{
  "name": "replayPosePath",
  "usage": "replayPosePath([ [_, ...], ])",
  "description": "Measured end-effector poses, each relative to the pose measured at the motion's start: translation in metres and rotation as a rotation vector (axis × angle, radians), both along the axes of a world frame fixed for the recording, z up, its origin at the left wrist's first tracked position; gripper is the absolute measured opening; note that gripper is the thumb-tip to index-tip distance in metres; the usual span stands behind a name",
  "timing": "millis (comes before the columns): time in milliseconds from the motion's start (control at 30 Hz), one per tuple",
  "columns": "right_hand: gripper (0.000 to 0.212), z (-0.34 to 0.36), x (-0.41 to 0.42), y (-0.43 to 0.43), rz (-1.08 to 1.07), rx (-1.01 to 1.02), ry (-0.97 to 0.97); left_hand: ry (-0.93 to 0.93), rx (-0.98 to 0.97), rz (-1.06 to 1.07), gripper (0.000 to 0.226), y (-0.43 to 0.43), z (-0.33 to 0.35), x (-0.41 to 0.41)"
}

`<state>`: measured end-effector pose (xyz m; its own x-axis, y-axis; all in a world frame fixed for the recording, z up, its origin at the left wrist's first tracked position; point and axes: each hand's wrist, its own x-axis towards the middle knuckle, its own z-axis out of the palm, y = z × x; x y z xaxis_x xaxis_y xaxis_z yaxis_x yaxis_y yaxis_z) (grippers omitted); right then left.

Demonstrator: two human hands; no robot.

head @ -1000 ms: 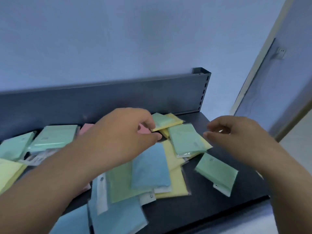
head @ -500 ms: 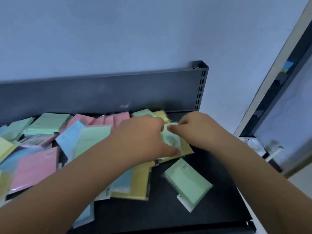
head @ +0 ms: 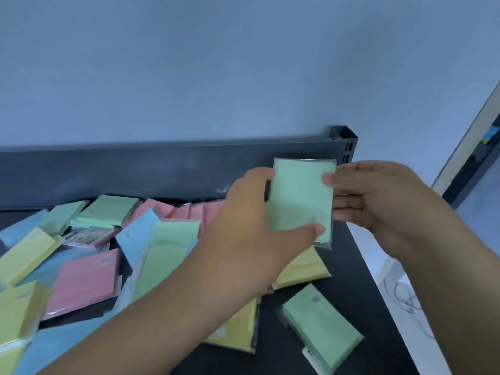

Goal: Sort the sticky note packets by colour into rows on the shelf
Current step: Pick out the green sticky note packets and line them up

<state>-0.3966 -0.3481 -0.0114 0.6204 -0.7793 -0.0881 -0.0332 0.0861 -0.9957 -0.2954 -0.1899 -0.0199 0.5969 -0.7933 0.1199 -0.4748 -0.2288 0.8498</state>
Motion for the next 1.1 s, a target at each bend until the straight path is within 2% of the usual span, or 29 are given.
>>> replayPosePath([
  [67,0.005,0.011,-0.002,0.007,0.006,0.066,-0.147,0.203,-0.141,0.038,0.025,0.003,0.005,0.007],
  [133,0.004,0.017,-0.002,0.015,0.024,0.080,-0.224,0.326,-0.214,0.028,0.011,0.008,0.011,0.015],
  [233,0.008,0.021,-0.002,0.027,0.032,0.032,-0.217,0.352,-0.301,0.025,0.011,0.018,0.014,0.030],
  [467,0.025,0.020,0.023,0.068,0.052,-0.094,-0.050,0.364,-0.487,0.095,0.010,0.058,0.017,0.080],
  [600,0.008,0.021,0.060,0.114,0.122,-0.176,0.027,0.395,-0.598,0.182,0.014,0.098,0.017,0.118],
  [700,0.008,0.021,0.092,0.152,0.125,-0.150,0.002,0.400,-0.604,0.207,0.018,0.140,0.017,0.145],
  [867,0.008,0.016,0.148,0.222,0.100,-0.187,-0.046,0.330,-0.490,0.157,0.011,0.223,0.013,0.192],
  [933,0.015,0.014,0.168,0.250,0.126,-0.239,-0.043,0.404,-0.488,0.204,0.007,0.248,0.007,0.211],
  [1000,0.018,0.011,0.186,0.272,0.134,-0.278,-0.036,0.534,-0.515,0.301,0.015,0.267,-0.002,0.228],
  [1100,0.017,0.009,0.206,0.291,0.170,-0.225,-0.007,0.624,-0.529,0.390,0.022,0.289,-0.012,0.246],
])
